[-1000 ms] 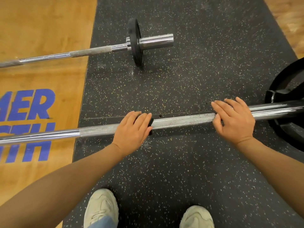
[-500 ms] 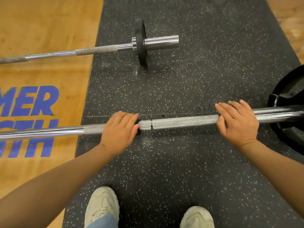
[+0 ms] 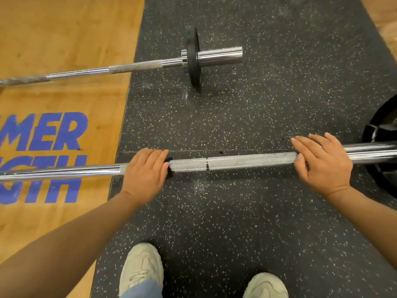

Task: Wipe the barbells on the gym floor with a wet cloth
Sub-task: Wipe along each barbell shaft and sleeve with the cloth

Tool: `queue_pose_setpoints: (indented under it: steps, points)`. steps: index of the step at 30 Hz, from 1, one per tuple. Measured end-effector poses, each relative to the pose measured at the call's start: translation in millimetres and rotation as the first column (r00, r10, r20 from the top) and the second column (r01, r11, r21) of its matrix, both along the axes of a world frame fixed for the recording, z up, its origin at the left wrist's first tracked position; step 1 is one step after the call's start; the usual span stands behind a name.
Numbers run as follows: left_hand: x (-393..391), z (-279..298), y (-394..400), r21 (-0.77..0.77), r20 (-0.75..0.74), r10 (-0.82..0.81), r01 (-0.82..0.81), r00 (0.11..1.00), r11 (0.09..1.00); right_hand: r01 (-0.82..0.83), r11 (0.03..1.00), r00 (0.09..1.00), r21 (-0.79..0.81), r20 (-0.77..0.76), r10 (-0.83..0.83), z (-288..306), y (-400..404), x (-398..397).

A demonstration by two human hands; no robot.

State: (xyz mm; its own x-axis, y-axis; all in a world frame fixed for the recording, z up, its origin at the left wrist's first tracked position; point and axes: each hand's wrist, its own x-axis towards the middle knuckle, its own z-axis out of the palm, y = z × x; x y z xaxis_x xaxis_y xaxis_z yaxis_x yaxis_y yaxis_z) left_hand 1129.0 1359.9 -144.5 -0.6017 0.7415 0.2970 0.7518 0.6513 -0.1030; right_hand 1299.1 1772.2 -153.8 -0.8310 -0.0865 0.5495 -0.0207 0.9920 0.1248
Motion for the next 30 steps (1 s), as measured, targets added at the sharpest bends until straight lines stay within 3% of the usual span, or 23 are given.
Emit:
queue_pose_setpoints:
  steps: [7,11,15,18,21,25,30]
  points:
    - [15,-4,59,-0.005,-0.05,-0.156,0.156,0.987,0.988,0.014,1.0,1.0,0.001,0.015,-0.014,0,1,-1]
    - [-7,3,27,-0.084,0.025,-0.339,0.34,0.941,0.937,0.002,1.0,1.0,0.005,0.028,-0.003,1,3,1]
    - [-19,6,-30,-0.072,0.046,-0.159,0.162,0.986,0.984,-0.006,1.0,1.0,0.008,0.016,0.006,-1,4,2]
    - [-11,1,-25,-0.023,0.033,-0.055,0.056,0.998,0.998,0.009,1.0,1.0,0.015,-0.008,-0.009,-2,2,0]
    - [-2,2,5,0.042,0.042,-0.115,0.113,0.993,0.993,0.016,1.0,1.0,0.024,-0.016,-0.015,-4,2,0]
    - [-5,5,16,-0.022,0.067,-0.234,0.236,0.97,0.971,0.005,1.0,1.0,0.022,-0.007,-0.004,-3,3,0]
    - [-18,8,-41,0.012,0.094,-0.086,0.085,0.992,0.996,0.007,1.0,1.0,0.019,-0.016,-0.007,-3,2,0]
